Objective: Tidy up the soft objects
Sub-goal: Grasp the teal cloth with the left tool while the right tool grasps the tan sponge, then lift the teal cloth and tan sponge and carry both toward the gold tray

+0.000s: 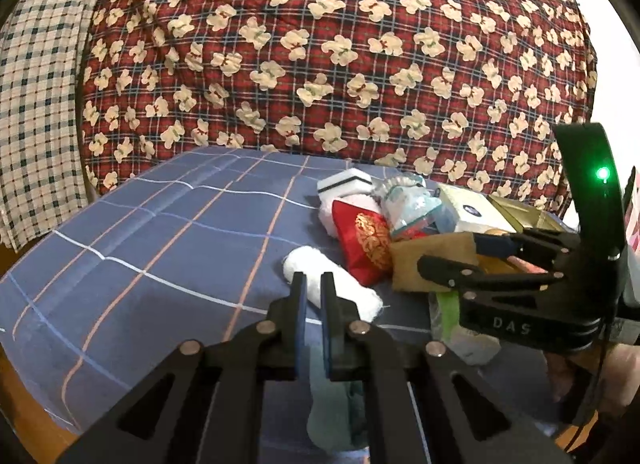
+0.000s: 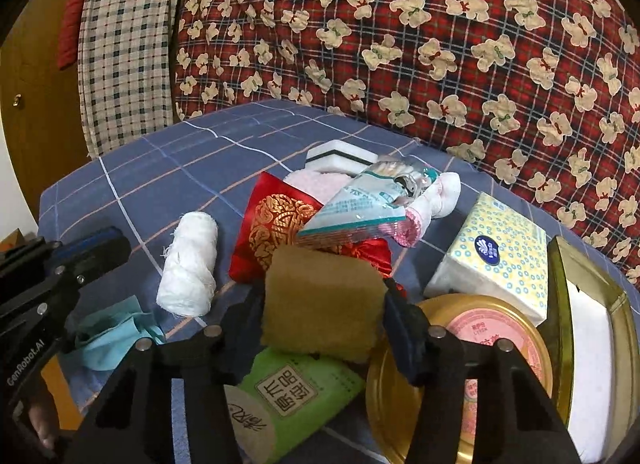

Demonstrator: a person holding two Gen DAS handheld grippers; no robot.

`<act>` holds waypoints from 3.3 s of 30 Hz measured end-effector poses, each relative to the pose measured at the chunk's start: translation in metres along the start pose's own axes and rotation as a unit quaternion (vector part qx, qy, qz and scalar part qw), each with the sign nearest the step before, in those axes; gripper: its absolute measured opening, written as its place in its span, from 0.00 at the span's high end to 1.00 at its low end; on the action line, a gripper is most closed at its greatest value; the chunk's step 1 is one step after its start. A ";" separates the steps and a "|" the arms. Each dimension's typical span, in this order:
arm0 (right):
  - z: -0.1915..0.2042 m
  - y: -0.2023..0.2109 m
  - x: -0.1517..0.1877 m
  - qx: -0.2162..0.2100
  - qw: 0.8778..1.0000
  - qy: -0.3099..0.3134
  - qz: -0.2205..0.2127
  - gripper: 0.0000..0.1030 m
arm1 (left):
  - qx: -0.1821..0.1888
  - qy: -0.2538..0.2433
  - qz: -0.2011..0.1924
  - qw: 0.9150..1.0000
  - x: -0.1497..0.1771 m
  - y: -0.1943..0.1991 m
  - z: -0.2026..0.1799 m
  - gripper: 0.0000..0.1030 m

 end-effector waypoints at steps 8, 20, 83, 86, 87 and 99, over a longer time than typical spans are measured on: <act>-0.006 0.016 -0.003 -0.001 0.999 -0.018 -0.043 0.46 | -0.002 -0.021 0.025 0.999 -0.005 0.004 0.000 0.85; -0.010 0.024 -0.005 -0.004 0.997 -0.032 -0.065 0.46 | -0.022 -0.084 0.047 0.995 0.030 0.012 -0.020 0.53; -0.062 0.053 -0.011 0.075 0.976 -0.085 -0.185 0.45 | 0.015 -0.033 -0.043 0.998 -0.057 -0.048 -0.091 0.93; -0.066 0.050 -0.012 0.086 0.975 -0.090 -0.182 0.45 | 0.013 -0.034 -0.042 0.998 -0.061 -0.054 -0.093 0.93; -0.068 0.049 -0.012 0.090 0.975 -0.093 -0.179 0.45 | 0.012 -0.036 -0.043 0.998 -0.062 -0.056 -0.094 0.93; -0.080 0.047 -0.011 0.120 0.972 -0.111 -0.169 0.45 | 0.016 -0.025 -0.032 0.999 -0.062 -0.073 -0.101 0.93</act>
Point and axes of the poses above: each gripper's, at about its wrist camera, not at the fingertips, and y roughly against the way its jaws point, z to its left, x to its underside, the point moved 4 cm from there along -y, roughly the way its jaws point, and after that the axes turned 3 degrees about -z, right-handed, at the moved point
